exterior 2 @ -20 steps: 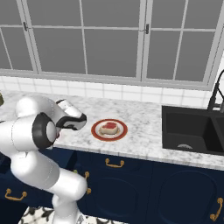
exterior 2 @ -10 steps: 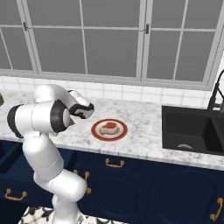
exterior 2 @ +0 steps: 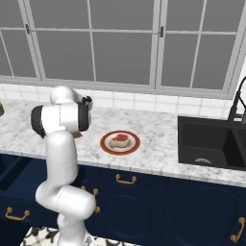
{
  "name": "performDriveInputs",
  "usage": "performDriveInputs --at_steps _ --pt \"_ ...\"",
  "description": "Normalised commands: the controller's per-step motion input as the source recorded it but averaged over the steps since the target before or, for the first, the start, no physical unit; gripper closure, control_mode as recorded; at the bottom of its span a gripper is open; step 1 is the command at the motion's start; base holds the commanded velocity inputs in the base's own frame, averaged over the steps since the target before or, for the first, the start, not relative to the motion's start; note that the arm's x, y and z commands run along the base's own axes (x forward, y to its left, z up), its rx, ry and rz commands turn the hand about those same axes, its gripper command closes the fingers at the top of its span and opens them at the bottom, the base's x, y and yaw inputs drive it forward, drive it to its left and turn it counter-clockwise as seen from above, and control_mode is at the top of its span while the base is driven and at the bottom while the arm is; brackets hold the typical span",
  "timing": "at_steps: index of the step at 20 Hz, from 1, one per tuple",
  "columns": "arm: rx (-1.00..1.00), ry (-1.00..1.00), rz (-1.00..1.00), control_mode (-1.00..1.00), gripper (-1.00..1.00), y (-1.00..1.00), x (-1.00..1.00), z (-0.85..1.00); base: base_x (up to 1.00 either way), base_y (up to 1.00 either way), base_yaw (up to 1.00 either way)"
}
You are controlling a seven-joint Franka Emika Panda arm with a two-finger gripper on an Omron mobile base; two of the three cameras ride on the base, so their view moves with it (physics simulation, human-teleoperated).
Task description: Pick up the knife from the drawer and place it on the cutting board. Then place the meat from the plate to the cutting board.
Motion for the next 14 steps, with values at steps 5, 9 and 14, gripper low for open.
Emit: performDriveInputs --at_steps 5,9,14 --pt "-0.03 0.17 0.0 -1.0 1.0 0.15 0.27 0.0 0.0 0.0 0.0" --pt "-0.19 0.1 -0.03 -1.0 1.0 0.21 0.37 0.0 0.0 0.0 0.0" --pt "-0.13 0.15 -0.09 -1.0 1.0 0.02 0.62 0.0 0.0 0.0 0.0"
